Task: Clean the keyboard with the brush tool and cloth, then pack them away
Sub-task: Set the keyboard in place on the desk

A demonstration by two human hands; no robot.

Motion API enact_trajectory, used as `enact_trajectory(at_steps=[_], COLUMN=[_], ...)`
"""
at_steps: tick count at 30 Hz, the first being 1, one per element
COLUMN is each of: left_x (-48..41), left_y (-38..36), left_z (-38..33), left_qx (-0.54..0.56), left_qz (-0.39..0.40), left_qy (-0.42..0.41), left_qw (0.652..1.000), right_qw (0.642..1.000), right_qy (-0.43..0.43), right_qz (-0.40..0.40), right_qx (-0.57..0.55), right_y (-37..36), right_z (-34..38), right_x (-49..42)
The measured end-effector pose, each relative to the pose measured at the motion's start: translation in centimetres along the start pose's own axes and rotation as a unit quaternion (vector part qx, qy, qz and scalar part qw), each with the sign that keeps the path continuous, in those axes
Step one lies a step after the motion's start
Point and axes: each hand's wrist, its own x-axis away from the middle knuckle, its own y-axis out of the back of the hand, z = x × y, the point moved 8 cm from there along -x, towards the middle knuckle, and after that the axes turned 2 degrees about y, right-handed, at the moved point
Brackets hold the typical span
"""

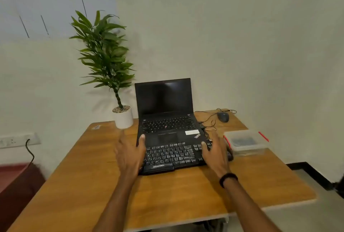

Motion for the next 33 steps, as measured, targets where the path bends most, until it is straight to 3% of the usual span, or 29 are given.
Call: enact_trajectory(at_steps=[3,6,12,25,33], left_x=[2.4,4.4,5.2,9.5,11.2], left_y=[-1.0,-1.6,-1.6,2.4,3.7], left_z=[3.8,6.6,8.5,11.0,10.0], left_qx=[0.032,0.037,0.030,0.044,0.034], left_qz=[0.025,0.046,0.067,-0.017,-0.032], left_qy=[0.085,0.117,0.090,0.137,0.127], left_qw=[0.996,0.991,0.993,0.989,0.991], right_qw=[0.996,0.992,0.988,0.993,0.990], right_qy=[-0.081,-0.084,-0.100,-0.098,-0.118], right_qz=[-0.007,0.009,0.031,0.011,-0.055], right_qx=[0.021,0.089,0.117,0.071,0.055], right_y=[0.4,-0.4,-0.8,0.5,1.9], right_z=[-4.1,-6.1,-5.8,-5.1,-5.0], right_x=[2.9,4.2,3.7,8.0,8.8])
